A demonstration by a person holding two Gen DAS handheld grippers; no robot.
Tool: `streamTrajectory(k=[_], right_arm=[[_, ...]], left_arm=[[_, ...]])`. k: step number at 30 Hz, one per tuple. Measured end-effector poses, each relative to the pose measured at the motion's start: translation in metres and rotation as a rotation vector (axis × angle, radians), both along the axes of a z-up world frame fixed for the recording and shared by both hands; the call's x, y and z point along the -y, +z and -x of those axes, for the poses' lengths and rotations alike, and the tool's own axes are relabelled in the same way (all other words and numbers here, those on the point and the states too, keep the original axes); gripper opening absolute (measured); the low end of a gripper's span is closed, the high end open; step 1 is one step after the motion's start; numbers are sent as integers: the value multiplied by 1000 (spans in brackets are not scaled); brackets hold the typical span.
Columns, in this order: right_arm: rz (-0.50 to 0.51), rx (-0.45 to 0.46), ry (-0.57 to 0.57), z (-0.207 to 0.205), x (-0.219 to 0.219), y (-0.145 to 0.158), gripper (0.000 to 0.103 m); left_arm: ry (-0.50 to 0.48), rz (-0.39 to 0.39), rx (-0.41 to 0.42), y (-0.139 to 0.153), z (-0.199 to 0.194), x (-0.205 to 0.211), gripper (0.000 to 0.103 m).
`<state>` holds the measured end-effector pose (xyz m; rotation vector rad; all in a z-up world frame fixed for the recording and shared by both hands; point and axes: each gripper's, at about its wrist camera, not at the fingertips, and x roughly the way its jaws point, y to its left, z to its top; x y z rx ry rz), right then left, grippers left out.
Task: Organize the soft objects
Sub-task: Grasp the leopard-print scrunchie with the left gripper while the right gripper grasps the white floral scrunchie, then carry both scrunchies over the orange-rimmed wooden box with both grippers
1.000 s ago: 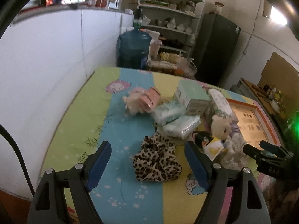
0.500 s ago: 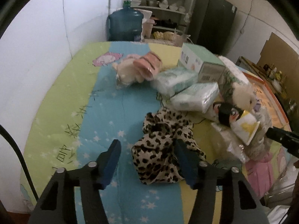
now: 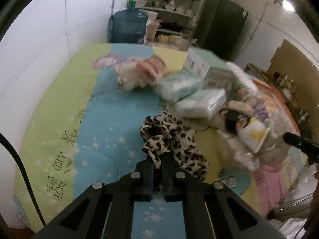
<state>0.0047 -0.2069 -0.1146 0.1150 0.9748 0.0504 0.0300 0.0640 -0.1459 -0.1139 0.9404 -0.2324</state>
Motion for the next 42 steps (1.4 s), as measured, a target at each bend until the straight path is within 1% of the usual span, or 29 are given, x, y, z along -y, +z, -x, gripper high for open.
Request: streamTrajectory(k=[5, 11, 18, 26, 33, 38, 42], right_arm=[[-14, 42, -21, 8, 1, 17, 7], [-34, 106, -48, 17, 1, 41, 7], [-42, 181, -87, 28, 0, 67, 7], [-24, 225, -156, 42, 16, 84, 7], [-10, 243, -223, 53, 51, 91, 7], [-10, 247, -248, 54, 84, 92, 7], [-12, 253, -246, 50, 116, 91, 7]], left_arm=[[-11, 25, 86, 39, 8, 2, 6], [-61, 44, 196, 85, 14, 7, 6], [-148, 60, 257, 119, 12, 27, 6], [-264, 84, 298, 136, 11, 66, 6], [-345, 112, 321, 145, 16, 119, 6], [-372, 112, 328, 148, 15, 164, 6], [-369, 110, 320, 143, 6, 197, 6]])
